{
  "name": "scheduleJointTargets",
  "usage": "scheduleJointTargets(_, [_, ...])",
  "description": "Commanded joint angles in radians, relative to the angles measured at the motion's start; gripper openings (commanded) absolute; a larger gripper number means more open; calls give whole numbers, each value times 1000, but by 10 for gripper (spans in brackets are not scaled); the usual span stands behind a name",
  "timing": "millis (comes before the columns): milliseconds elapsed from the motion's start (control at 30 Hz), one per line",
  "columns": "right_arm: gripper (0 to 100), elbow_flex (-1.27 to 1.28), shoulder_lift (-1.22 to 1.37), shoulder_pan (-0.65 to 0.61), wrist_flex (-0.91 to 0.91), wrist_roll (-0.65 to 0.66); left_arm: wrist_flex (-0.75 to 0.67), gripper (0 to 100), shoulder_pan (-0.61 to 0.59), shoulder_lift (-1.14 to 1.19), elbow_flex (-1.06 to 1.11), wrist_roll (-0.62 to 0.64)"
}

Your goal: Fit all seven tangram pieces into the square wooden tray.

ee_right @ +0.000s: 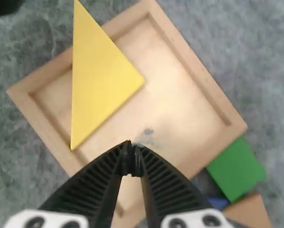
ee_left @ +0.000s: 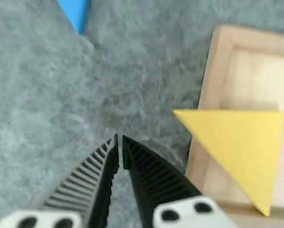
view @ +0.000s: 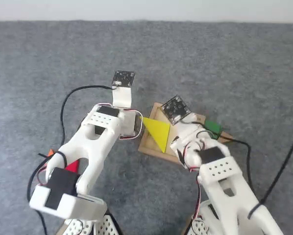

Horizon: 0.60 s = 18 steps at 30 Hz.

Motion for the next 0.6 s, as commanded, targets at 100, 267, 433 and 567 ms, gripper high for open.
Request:
scheduleJointTargets(100, [8,37,-38,-25,-91,-137,-43,12,52,3,-113,12])
scheduleJointTargets(267, [10,94,-38,-27,-182,-209,-103,12,101,6,-133,43])
scheduleJointTargets(433, [9,117,-38,-104,-183,-213,43,12,86,11,-179,48])
scheduleJointTargets(567, [9,121,-38,-153,-186,-213,316,12,-29,-41,-245,41])
